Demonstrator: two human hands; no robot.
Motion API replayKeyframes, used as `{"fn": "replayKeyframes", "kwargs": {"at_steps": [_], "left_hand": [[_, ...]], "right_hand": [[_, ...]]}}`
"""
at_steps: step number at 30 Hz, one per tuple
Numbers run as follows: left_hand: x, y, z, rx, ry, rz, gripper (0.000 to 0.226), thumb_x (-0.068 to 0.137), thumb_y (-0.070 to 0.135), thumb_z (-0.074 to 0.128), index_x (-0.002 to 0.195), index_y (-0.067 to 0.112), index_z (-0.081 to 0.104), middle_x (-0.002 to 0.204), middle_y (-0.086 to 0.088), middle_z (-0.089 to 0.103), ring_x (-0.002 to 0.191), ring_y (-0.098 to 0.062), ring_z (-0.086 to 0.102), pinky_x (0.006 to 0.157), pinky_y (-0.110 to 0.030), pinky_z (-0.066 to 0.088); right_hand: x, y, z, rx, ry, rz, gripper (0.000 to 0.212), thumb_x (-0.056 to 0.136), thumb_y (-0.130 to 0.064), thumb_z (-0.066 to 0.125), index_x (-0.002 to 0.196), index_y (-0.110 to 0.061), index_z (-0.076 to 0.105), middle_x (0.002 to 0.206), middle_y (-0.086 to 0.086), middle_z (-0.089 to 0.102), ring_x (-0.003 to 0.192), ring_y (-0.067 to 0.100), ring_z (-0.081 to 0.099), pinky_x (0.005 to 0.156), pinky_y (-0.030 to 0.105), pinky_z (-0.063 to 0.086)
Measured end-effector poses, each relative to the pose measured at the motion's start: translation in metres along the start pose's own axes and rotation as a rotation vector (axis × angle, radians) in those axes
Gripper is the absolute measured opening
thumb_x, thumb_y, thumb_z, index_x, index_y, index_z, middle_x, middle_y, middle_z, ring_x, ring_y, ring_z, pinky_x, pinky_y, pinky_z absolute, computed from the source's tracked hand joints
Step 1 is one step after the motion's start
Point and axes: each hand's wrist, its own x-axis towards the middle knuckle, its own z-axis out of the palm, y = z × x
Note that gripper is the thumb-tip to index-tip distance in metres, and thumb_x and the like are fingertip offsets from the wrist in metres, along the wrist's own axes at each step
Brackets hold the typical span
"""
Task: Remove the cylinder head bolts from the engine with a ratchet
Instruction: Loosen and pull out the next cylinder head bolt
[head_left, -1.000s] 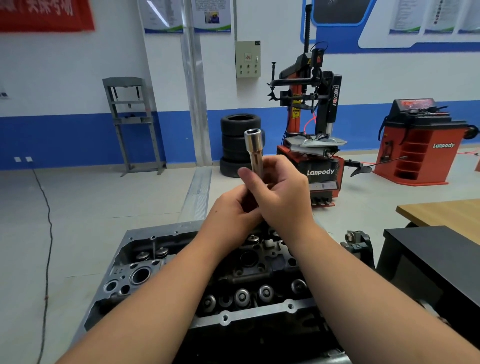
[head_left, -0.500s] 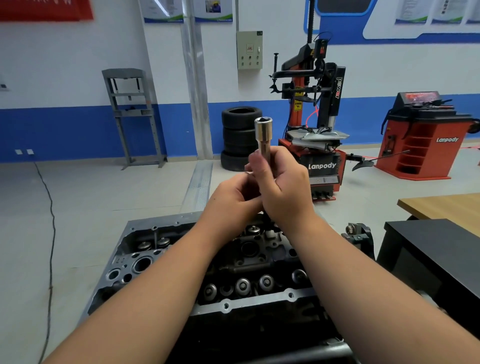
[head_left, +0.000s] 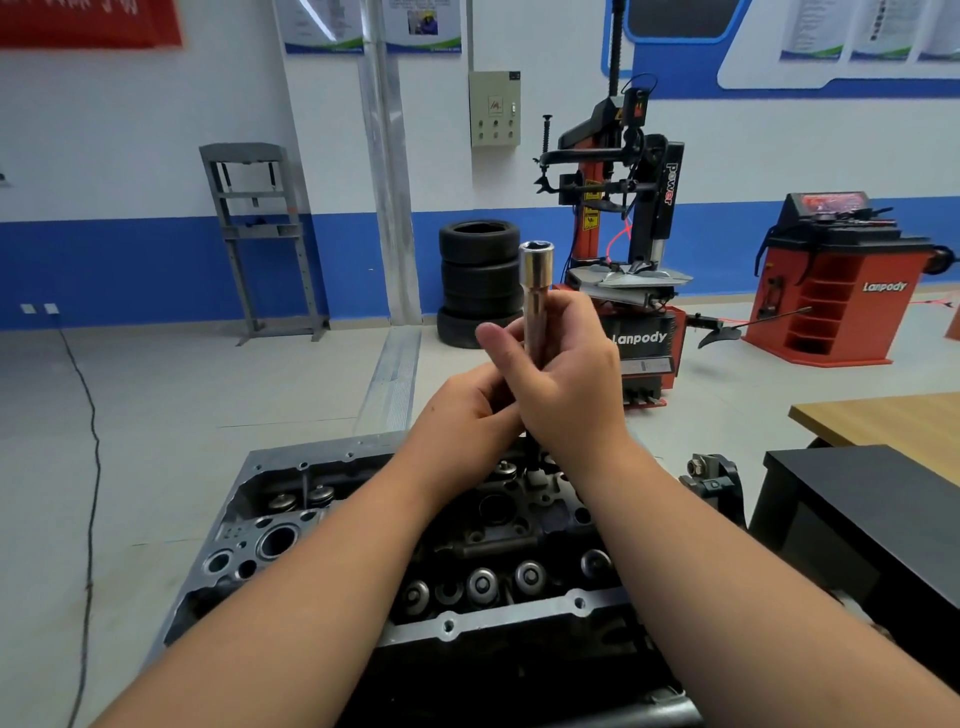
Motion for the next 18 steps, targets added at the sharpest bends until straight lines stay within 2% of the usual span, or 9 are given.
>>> {"fn": "replayKeyframes", "kwargs": {"at_steps": [2, 4, 6, 8, 11, 13, 15, 18], "left_hand": [[0.0001, -0.0008, 0.0007, -0.013, 0.021, 0.004, 0.020, 0.097, 0.014, 0.069, 0.102, 0.033, 0.072, 0.094, 0.013, 0.078, 0.088, -0.007, 0.073, 0.074, -0.018, 0.058], [0.0002, -0.0030, 0.0019, -0.002, 0.055, -0.008, 0.018, 0.095, 0.014, 0.071, 0.100, 0.031, 0.072, 0.093, 0.011, 0.079, 0.087, -0.009, 0.074, 0.076, -0.025, 0.061], [0.0013, -0.0036, 0.0017, -0.010, 0.079, -0.050, 0.014, 0.092, 0.014, 0.074, 0.105, 0.020, 0.072, 0.094, 0.002, 0.079, 0.090, -0.020, 0.075, 0.084, -0.042, 0.062], [0.0019, -0.0031, 0.0002, -0.052, 0.061, -0.083, 0.019, 0.093, 0.014, 0.075, 0.111, 0.013, 0.070, 0.099, -0.003, 0.079, 0.096, -0.025, 0.075, 0.089, -0.050, 0.060], [-0.0012, -0.0033, -0.0014, -0.128, -0.071, -0.086, 0.017, 0.103, 0.019, 0.065, 0.119, 0.022, 0.069, 0.109, 0.000, 0.079, 0.105, -0.020, 0.075, 0.095, -0.041, 0.060], [-0.0040, -0.0032, -0.0019, -0.170, -0.120, -0.101, 0.018, 0.107, 0.025, 0.057, 0.121, 0.024, 0.069, 0.112, -0.003, 0.078, 0.109, -0.025, 0.074, 0.099, -0.046, 0.058], [-0.0041, -0.0032, -0.0024, -0.128, -0.102, -0.076, 0.019, 0.107, 0.027, 0.056, 0.119, 0.024, 0.070, 0.110, -0.002, 0.078, 0.107, -0.025, 0.074, 0.099, -0.050, 0.058], [-0.0020, -0.0020, -0.0010, -0.015, -0.056, -0.032, 0.017, 0.107, 0.028, 0.057, 0.115, 0.027, 0.072, 0.105, 0.004, 0.078, 0.102, -0.017, 0.074, 0.094, -0.049, 0.059]], "right_hand": [[0.0008, 0.0002, -0.0006, 0.019, 0.040, 0.029, 0.021, 0.091, -0.035, 0.071, 0.089, -0.017, 0.059, 0.071, 0.002, 0.066, 0.066, 0.012, 0.064, 0.061, 0.029, 0.053], [0.0006, 0.0011, -0.0007, 0.030, 0.031, 0.037, 0.022, 0.095, -0.033, 0.066, 0.088, -0.013, 0.063, 0.071, 0.005, 0.068, 0.066, 0.018, 0.066, 0.061, 0.040, 0.053], [-0.0001, 0.0023, -0.0010, 0.018, 0.009, 0.017, 0.024, 0.097, -0.033, 0.062, 0.090, -0.010, 0.066, 0.073, 0.003, 0.070, 0.068, 0.016, 0.068, 0.061, 0.041, 0.055], [-0.0002, 0.0022, -0.0019, 0.030, -0.009, 0.016, 0.026, 0.098, -0.032, 0.060, 0.092, -0.008, 0.068, 0.075, 0.001, 0.071, 0.070, 0.015, 0.070, 0.062, 0.042, 0.056], [0.0005, 0.0023, -0.0028, 0.052, -0.024, 0.044, 0.028, 0.099, -0.033, 0.059, 0.096, -0.006, 0.069, 0.079, 0.000, 0.071, 0.076, 0.016, 0.072, 0.066, 0.043, 0.059], [0.0010, 0.0017, -0.0029, 0.052, -0.025, 0.050, 0.029, 0.099, -0.033, 0.059, 0.098, -0.006, 0.069, 0.080, -0.002, 0.072, 0.079, 0.014, 0.073, 0.069, 0.041, 0.059], [0.0005, 0.0011, -0.0026, 0.061, -0.026, 0.060, 0.027, 0.099, -0.033, 0.059, 0.098, -0.008, 0.069, 0.080, -0.004, 0.072, 0.080, 0.012, 0.073, 0.069, 0.038, 0.059], [-0.0001, -0.0008, -0.0024, 0.070, -0.021, 0.060, 0.024, 0.099, -0.031, 0.059, 0.099, -0.008, 0.067, 0.079, -0.004, 0.071, 0.077, 0.011, 0.072, 0.068, 0.036, 0.059]]}}
